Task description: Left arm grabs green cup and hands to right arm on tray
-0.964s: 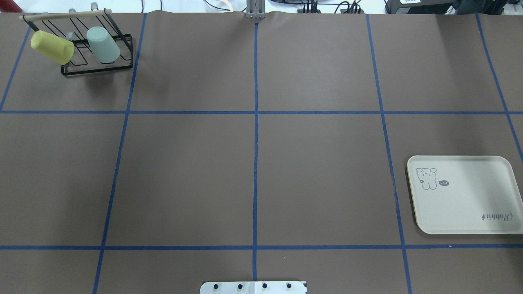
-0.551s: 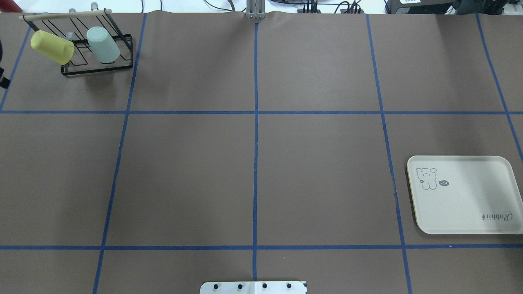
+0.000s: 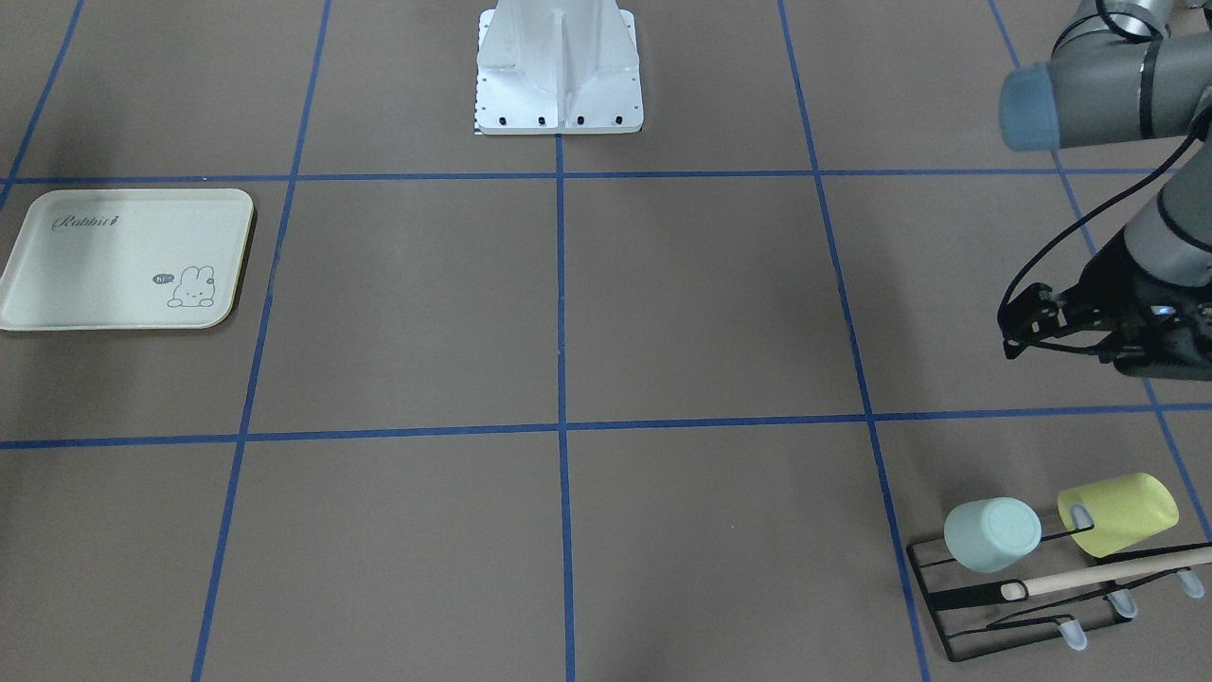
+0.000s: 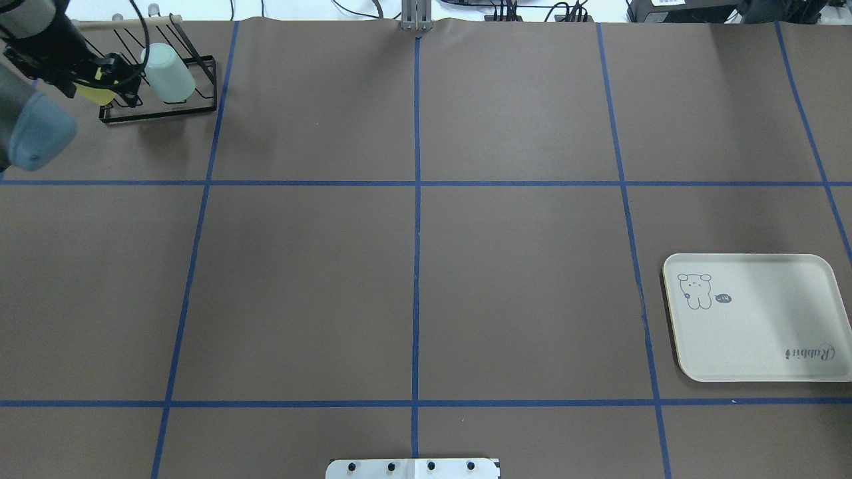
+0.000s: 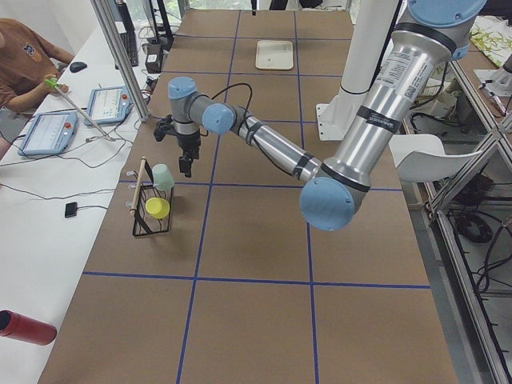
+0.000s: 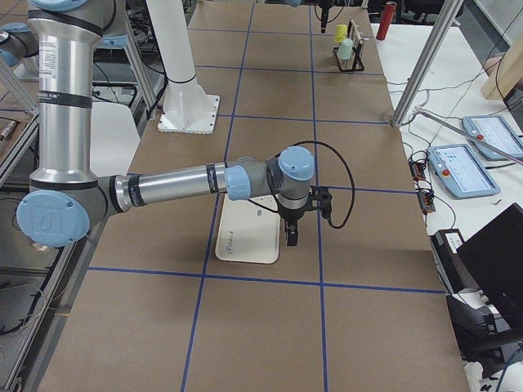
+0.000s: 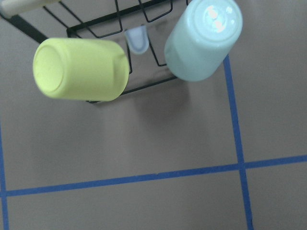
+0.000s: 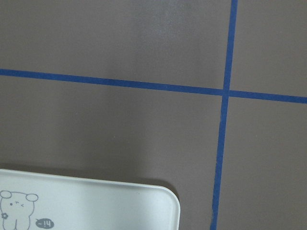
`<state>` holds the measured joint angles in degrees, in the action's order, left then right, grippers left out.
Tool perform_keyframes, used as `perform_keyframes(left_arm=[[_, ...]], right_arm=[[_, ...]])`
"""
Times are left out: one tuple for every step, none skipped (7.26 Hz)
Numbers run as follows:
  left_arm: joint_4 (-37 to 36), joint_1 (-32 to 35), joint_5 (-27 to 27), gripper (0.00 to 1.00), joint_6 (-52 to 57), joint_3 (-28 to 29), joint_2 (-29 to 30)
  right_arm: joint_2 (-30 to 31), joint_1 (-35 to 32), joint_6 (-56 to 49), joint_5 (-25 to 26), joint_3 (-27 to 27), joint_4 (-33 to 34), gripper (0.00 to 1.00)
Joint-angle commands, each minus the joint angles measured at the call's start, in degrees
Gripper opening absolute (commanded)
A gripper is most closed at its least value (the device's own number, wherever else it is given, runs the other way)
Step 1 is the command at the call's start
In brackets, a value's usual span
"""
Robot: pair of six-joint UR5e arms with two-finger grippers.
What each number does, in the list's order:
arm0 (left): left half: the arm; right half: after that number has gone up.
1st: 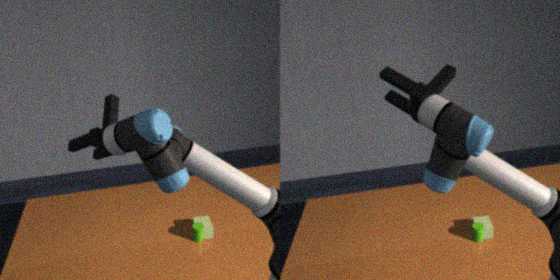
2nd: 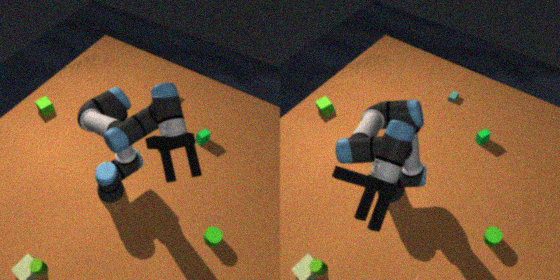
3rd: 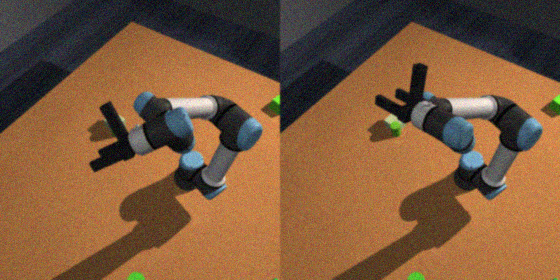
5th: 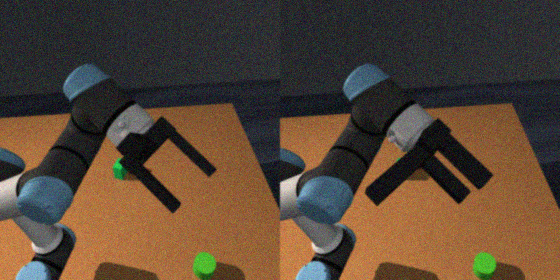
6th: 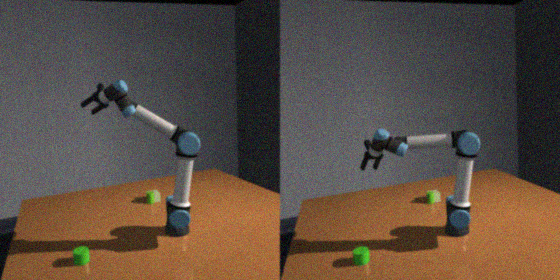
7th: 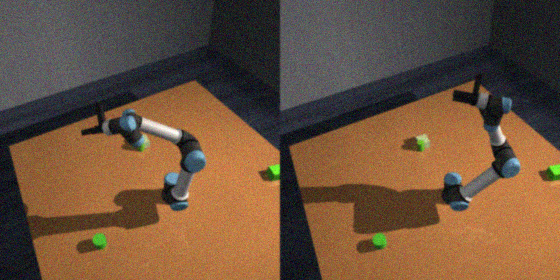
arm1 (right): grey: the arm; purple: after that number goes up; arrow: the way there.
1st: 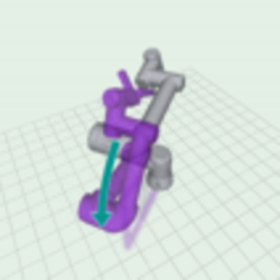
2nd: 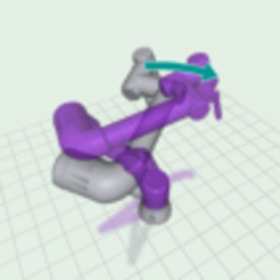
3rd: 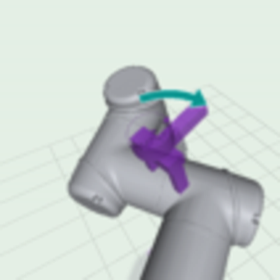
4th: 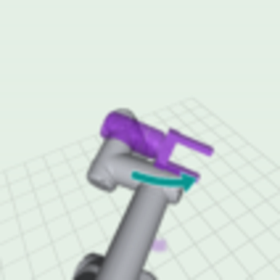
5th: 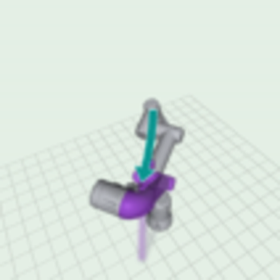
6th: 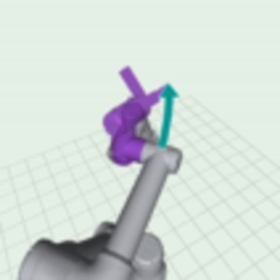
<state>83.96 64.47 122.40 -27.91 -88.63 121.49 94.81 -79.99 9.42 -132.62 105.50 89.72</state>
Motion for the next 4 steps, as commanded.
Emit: perform_keyframes(left_arm=[[0.77, -1.72, -2.68, 0.99, 0.31, 11.69, 8.65], [1.03, -1.72, -4.61, 0.99, 1.53, 14.94, 9.90], [2.51, -1.72, -4.98, 0.99, 1.72, 17.15, 10.87], [2.96, -1.72, -5.07, 0.99, 1.89, 19.87, 12.27]], right_arm=[[0.02, 0.54, -0.10, 0.26, -0.29, -0.07, 1.00], [0.02, 0.71, -0.10, 0.17, -0.29, -0.07, 1.00], [0.02, 0.97, -0.10, 0.17, -0.29, -0.07, 1.00], [0.11, 1.15, -0.10, 0.17, -0.29, -0.07, 1.00]])
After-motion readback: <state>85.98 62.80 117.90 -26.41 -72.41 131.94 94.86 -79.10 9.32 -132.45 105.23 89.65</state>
